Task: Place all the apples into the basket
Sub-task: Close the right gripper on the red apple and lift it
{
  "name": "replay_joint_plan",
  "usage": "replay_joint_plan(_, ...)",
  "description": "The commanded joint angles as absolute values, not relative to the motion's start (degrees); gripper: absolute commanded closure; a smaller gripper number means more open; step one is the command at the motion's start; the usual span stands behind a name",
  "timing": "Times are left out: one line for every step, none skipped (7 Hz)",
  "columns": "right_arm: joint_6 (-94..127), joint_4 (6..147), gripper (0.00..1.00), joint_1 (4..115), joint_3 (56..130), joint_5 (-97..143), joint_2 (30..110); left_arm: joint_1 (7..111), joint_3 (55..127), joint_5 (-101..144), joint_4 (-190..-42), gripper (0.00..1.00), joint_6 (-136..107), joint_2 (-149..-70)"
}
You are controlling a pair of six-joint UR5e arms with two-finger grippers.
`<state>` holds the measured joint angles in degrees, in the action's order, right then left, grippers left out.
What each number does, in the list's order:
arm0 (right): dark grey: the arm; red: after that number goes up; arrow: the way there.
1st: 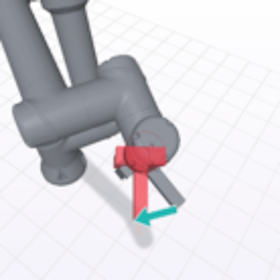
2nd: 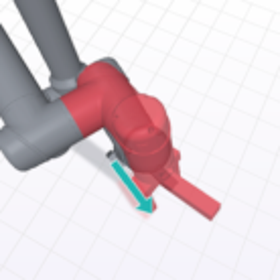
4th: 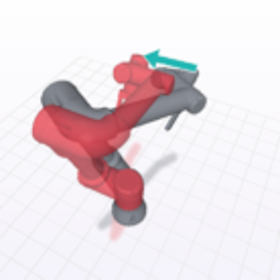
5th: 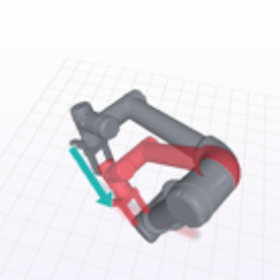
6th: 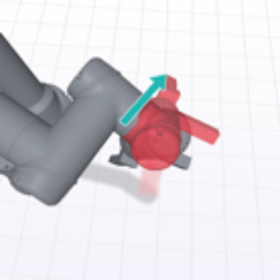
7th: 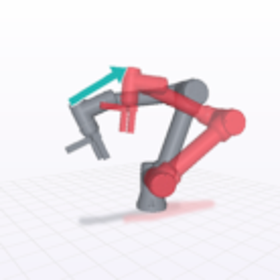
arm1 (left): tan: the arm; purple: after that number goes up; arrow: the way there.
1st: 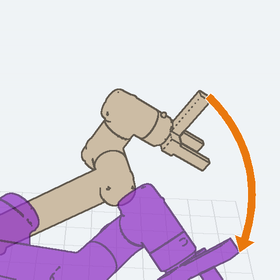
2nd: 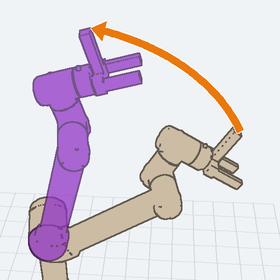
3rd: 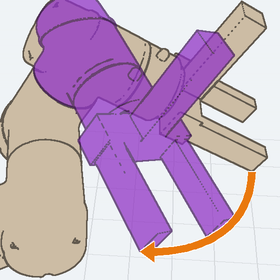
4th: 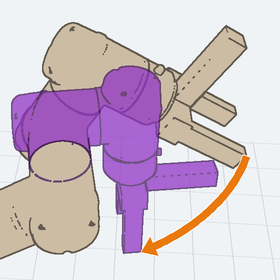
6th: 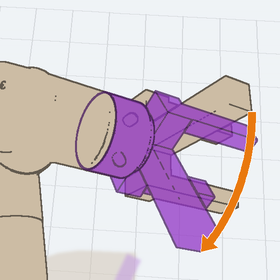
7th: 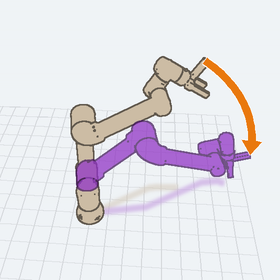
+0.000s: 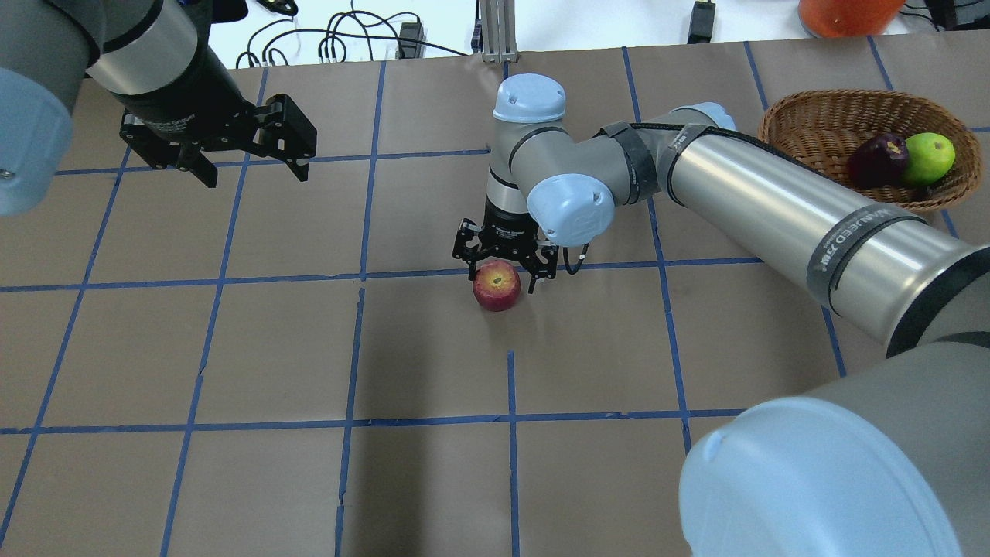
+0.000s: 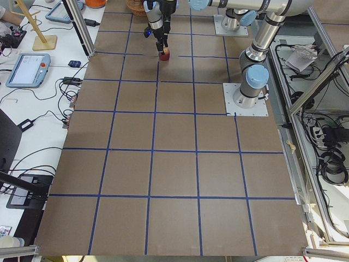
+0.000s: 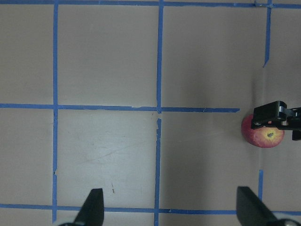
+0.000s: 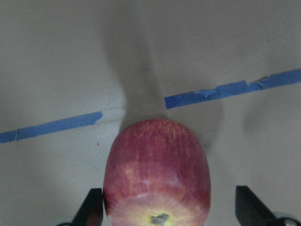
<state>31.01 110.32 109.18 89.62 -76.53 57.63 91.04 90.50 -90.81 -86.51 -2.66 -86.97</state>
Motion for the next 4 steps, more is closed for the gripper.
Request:
replay_joint_plan(31.2, 112.4, 0.1, 109.7, 89.9, -76.0, 56.0, 91.0, 90.6, -90.8, -86.6, 0.0, -2.5, -86.8)
replay_joint_plan(31.2, 112.6, 0.99, 109.7, 89.7, -75.9, 56.0, 90.9, 90.6, -90.8, -86.4, 0.0, -2.5, -86.8)
replay_joint_plan(31.3, 113.5, 1.0, 109.7, 89.3, -77.0, 56.4, 90.9, 90.6, -90.8, -86.3, 0.0, -2.5, -86.8)
replay_joint_plan(31.1, 112.4, 1.0, 108.2, 88.0, -78.9, 59.4, 90.9, 90.6, -90.8, -86.3, 0.0, -2.5, -86.8)
